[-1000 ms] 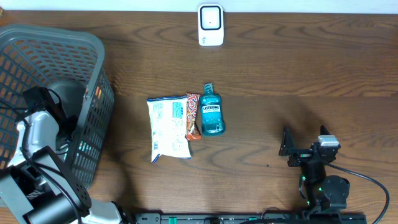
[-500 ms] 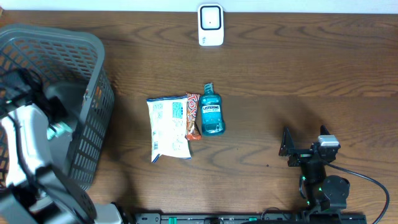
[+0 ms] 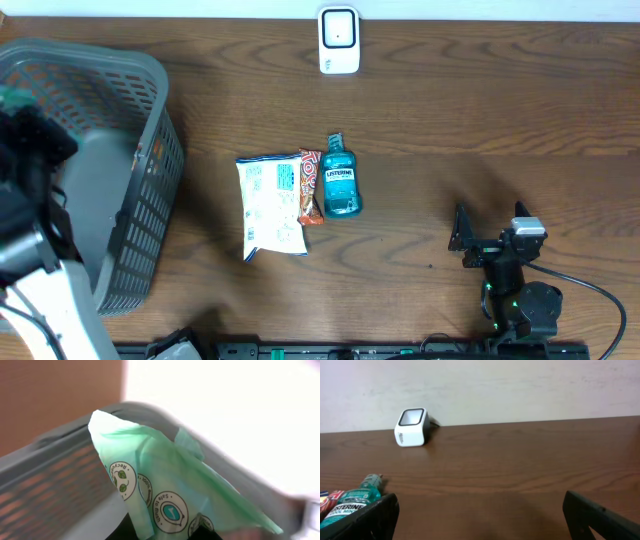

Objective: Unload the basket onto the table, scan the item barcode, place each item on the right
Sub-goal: 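Grasp the mint-green wrapped pack with the left gripper and lift it, then carry the green pack right of the Listerine bottle and release it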

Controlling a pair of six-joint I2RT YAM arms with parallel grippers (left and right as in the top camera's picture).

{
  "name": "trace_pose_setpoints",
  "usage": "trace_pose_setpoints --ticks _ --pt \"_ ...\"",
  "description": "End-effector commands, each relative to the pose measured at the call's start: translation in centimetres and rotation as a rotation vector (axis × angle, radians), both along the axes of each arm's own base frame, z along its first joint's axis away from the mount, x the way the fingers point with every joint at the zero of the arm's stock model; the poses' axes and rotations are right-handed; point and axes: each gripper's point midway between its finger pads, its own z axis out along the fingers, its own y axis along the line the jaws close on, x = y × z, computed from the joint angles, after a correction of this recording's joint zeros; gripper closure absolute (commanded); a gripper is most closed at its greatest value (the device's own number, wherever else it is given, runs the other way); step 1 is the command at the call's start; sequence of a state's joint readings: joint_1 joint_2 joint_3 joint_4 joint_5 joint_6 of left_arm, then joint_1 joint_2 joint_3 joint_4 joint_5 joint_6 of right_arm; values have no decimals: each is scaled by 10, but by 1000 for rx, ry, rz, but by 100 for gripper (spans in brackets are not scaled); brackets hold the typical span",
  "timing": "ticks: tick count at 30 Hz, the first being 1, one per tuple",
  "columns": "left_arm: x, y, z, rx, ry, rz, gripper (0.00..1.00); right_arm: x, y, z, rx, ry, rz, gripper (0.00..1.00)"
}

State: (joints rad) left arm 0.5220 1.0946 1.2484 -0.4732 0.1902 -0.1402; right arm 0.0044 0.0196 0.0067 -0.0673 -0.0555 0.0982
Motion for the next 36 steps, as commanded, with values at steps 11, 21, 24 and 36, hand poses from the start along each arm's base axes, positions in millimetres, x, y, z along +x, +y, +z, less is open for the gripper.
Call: trace_pose_setpoints --ticks 11,21,24,36 --pt "13 -222 43 -125 -150 -768 92 0 1 -2 1 6 4 1" --pt "25 -335 -13 -185 20 -1067 92 0 1 -2 1 6 4 1" --pt "33 -361 -36 -198 76 -1119 92 0 1 -2 1 6 4 1" --pt "54 -477 -118 -198 137 -1329 92 0 1 -2 1 6 4 1"
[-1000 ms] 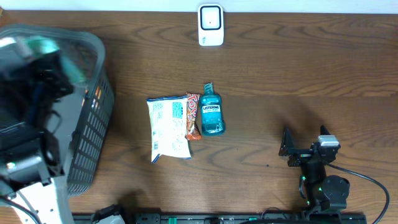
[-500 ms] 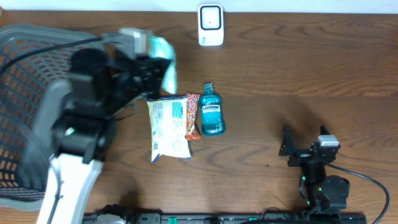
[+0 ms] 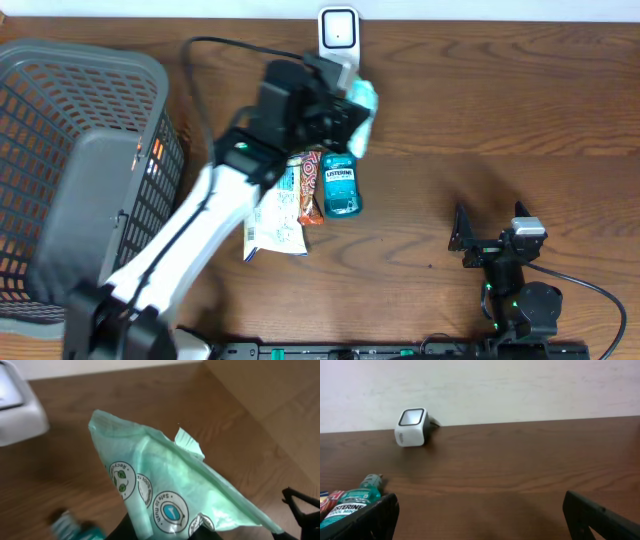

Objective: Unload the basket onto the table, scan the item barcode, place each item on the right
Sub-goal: 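Carry the green pack right of the Listerine bottle and release it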

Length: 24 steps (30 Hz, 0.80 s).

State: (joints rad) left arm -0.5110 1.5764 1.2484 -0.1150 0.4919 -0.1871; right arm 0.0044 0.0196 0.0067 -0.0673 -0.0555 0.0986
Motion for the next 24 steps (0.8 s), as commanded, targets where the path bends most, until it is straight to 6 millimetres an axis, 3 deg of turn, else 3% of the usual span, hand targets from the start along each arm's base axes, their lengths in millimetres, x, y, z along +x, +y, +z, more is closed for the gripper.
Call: trace_pose_setpoints --ticks 1,6,12,18,24 --pt "0 -35 -16 -17 -5 -66 92 0 1 -2 1 6 4 1" --pt "-4 -80 -58 -14 3 -143 92 0 1 -2 1 6 5 1" --pt "-8 -108 -110 21 30 -172 92 0 1 -2 1 6 4 1" --pt "-11 -108 -158 118 90 -134 91 0 1 -2 1 6 4 1" --pt "-3 -69 -195 330 135 32 87 0 1 -2 1 6 4 1"
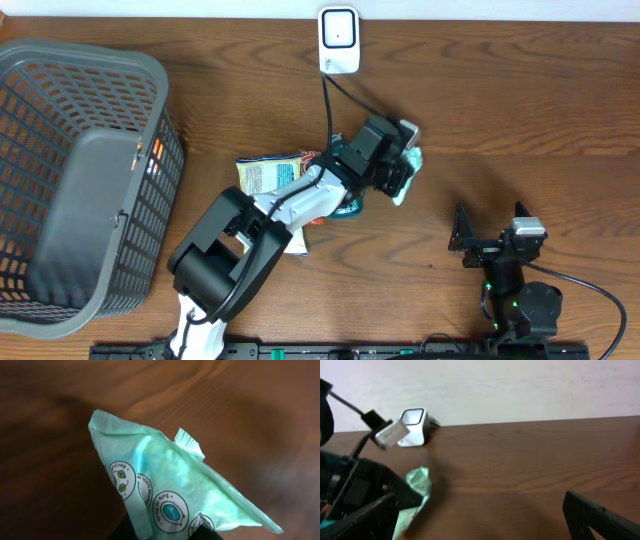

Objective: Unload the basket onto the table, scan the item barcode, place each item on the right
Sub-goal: 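Carry the green pack right of the Listerine bottle and release it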

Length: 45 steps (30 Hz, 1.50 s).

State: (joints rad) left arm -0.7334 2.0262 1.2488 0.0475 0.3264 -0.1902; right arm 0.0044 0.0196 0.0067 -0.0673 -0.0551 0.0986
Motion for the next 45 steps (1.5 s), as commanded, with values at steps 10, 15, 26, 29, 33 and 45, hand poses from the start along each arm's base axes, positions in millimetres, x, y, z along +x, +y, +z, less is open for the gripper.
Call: trace_pose_setpoints --ticks 10,15,26,29,33,45 --pt "12 44 -22 211 8 197 37 0 1 -2 1 6 5 1" --pt "9 42 -23 170 77 283 22 0 1 -2 1 6 5 1" --pt "9 40 47 71 4 290 1 0 1 -2 1 6 5 1" --pt "5 44 85 27 -33 292 0 0 1 -2 1 6 5 1" --pt "2 62 124 25 -105 333 0 0 1 -2 1 6 5 1" --pt "18 200 272 -27 -439 641 0 0 1 -2 1 6 5 1"
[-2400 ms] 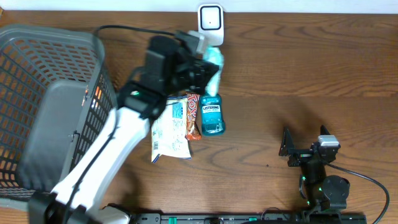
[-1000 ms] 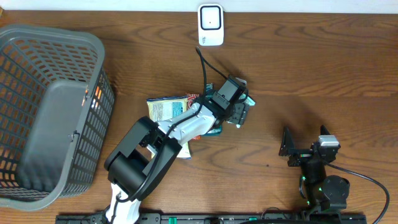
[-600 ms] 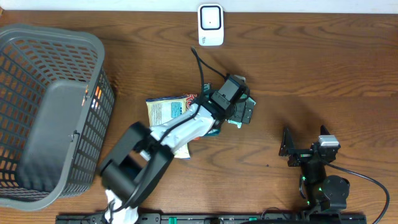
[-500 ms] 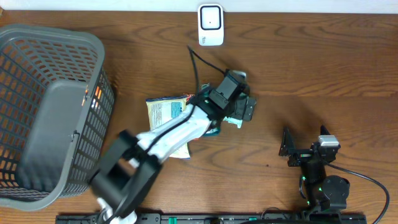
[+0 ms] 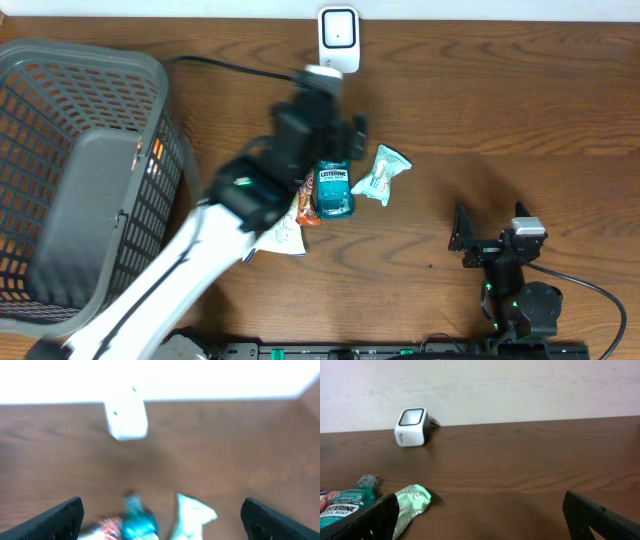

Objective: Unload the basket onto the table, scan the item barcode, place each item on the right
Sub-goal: 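Carry the green pack right of the Listerine bottle and release it, then reach the left gripper into the basket toward the orange snack pack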

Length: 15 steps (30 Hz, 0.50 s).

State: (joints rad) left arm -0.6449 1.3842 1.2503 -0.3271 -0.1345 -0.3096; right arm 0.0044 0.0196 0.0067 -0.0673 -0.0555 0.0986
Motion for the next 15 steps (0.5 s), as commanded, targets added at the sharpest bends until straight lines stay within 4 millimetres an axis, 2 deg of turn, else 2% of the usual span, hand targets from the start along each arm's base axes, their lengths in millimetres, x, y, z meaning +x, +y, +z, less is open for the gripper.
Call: trace_pose_setpoints --ticks 1,6,9,12,15 --pt "10 67 53 -12 -130 151 0 0 1 -2 1 6 4 1" --pt "8 151 89 -41 -208 349 0 0 1 -2 1 6 4 1" --pt "2 194 103 -45 -241 456 0 0 1 -2 1 6 5 1" --pt "-3 235 102 -28 -235 564 1 0 1 -2 1 6 4 1" --pt "-8 273 84 9 -166 668 1 0 1 -2 1 6 4 1"
